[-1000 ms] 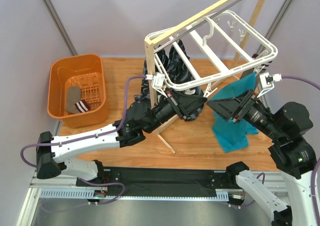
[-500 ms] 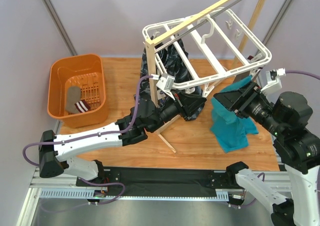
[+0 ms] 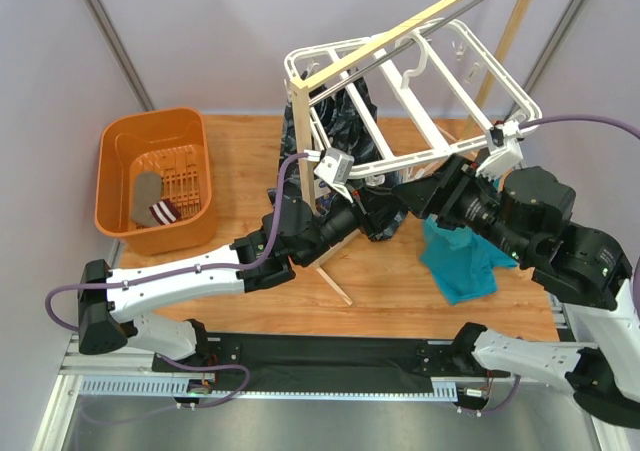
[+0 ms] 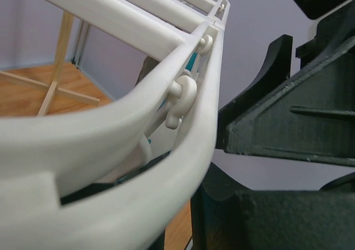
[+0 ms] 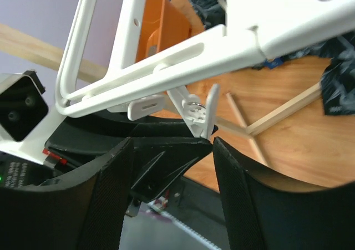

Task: Clip the socks to the hanger
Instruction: Open the clamp at the hanger.

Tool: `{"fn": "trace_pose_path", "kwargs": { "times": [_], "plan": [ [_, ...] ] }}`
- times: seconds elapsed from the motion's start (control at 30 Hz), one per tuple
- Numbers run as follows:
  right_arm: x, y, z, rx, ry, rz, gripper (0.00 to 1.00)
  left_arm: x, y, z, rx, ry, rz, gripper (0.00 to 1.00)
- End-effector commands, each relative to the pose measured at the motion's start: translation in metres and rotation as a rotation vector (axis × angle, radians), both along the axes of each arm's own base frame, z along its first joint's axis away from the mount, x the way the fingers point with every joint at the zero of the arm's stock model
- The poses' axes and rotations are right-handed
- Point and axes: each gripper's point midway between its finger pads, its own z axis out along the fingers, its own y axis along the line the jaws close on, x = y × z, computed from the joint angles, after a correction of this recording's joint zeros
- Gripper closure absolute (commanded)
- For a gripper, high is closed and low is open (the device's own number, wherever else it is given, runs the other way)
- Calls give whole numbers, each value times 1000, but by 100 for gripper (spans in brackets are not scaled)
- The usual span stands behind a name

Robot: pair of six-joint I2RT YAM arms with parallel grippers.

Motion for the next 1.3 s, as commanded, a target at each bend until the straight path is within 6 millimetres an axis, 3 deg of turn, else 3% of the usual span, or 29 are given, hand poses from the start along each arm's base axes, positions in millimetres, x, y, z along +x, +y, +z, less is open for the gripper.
{"fn": "trace_pose_path", "kwargs": {
  "times": [0.0,0.3,0.67,0.97,1.27],
  "plan": [
    [9,-8,14,-88,-105,-109,39,1,4,13,3,-22,21,100],
    [25,-21,12,-217,-152,-247,41,1,6,13,0,-14,26,100],
    [32,-15,16,-237,-172,-259,52,1,5,10,3,-4,28,100],
    [32,-7,19,-243,-175,-260,49,2,7,13,7,-10,36,100],
    [33,-13,23,-250,-171,-291,50,1,5,10,14,-3,34,100]
  ]
}}
